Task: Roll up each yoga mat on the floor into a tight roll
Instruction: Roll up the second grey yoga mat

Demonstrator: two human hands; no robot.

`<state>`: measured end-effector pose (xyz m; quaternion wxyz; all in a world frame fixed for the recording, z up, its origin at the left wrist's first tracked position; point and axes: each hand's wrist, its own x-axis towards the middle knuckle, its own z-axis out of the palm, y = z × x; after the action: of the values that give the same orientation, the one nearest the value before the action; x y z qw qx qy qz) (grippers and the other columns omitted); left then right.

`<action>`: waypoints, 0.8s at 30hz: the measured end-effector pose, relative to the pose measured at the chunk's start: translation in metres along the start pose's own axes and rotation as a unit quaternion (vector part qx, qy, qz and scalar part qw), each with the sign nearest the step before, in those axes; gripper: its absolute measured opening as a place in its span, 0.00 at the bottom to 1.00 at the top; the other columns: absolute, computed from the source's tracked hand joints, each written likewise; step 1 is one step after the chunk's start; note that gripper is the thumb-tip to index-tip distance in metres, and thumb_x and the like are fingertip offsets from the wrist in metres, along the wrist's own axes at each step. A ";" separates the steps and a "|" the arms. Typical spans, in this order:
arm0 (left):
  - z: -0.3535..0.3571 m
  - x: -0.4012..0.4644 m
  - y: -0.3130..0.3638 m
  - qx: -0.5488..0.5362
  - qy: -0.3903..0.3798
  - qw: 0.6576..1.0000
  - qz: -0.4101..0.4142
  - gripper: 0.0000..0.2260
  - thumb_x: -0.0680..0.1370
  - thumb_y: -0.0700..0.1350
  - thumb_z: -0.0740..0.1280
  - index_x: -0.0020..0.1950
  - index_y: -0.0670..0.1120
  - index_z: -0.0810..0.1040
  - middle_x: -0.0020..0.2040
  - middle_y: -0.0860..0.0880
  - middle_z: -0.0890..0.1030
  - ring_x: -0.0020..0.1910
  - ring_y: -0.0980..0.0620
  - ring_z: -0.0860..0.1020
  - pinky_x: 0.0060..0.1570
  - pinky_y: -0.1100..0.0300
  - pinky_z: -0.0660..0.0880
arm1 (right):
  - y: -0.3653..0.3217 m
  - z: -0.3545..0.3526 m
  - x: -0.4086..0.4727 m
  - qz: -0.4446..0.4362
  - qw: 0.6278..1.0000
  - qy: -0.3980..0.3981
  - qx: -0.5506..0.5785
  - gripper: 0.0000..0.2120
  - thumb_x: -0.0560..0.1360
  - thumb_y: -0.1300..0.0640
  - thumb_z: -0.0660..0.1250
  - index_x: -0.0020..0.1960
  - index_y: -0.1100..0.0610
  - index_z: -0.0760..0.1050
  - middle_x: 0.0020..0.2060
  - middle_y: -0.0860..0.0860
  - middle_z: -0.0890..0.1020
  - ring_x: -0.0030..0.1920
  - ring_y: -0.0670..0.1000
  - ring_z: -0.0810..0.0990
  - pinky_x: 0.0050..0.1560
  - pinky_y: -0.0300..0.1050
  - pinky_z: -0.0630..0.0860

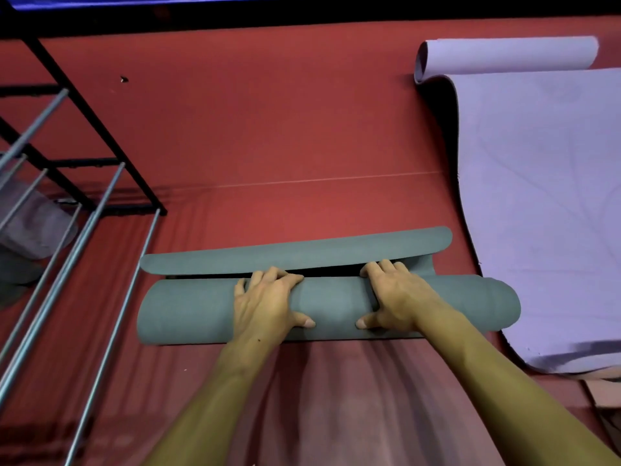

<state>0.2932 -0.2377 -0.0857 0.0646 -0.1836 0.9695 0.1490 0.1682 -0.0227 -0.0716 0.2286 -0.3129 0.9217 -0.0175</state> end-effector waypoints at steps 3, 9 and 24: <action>0.001 -0.002 -0.002 0.010 0.057 0.998 0.010 0.38 0.63 0.73 0.74 0.71 0.64 0.75 0.60 0.59 0.70 0.62 0.52 0.69 0.69 0.49 0.65 | 0.001 -0.002 0.004 0.001 1.000 -0.004 0.009 0.45 0.68 0.33 0.76 0.78 0.48 0.64 0.68 0.51 0.67 0.66 0.57 0.67 0.71 0.54 0.68; 0.002 -0.005 -0.004 0.007 0.064 0.997 0.030 0.40 0.63 0.76 0.66 0.72 0.60 0.71 0.61 0.58 0.72 0.65 0.50 0.71 0.72 0.48 0.64 | 0.000 -0.012 0.011 0.018 0.999 -0.009 0.027 0.43 0.70 0.34 0.75 0.79 0.46 0.63 0.67 0.51 0.67 0.69 0.57 0.66 0.71 0.59 0.70; 0.014 0.001 -0.003 0.088 0.143 0.986 0.000 0.48 0.52 0.73 0.78 0.68 0.52 0.76 0.64 0.50 0.75 0.64 0.45 0.72 0.68 0.47 0.69 | 0.004 0.005 0.006 0.013 0.997 0.063 0.032 0.50 0.60 0.25 0.71 0.76 0.44 0.62 0.66 0.49 0.67 0.67 0.55 0.69 0.75 0.57 0.63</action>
<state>0.2942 -0.2358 -0.1002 -0.0591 -0.1967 0.9781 0.0351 0.1639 -0.0222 -0.0787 0.1803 -0.2918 0.9372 -0.0638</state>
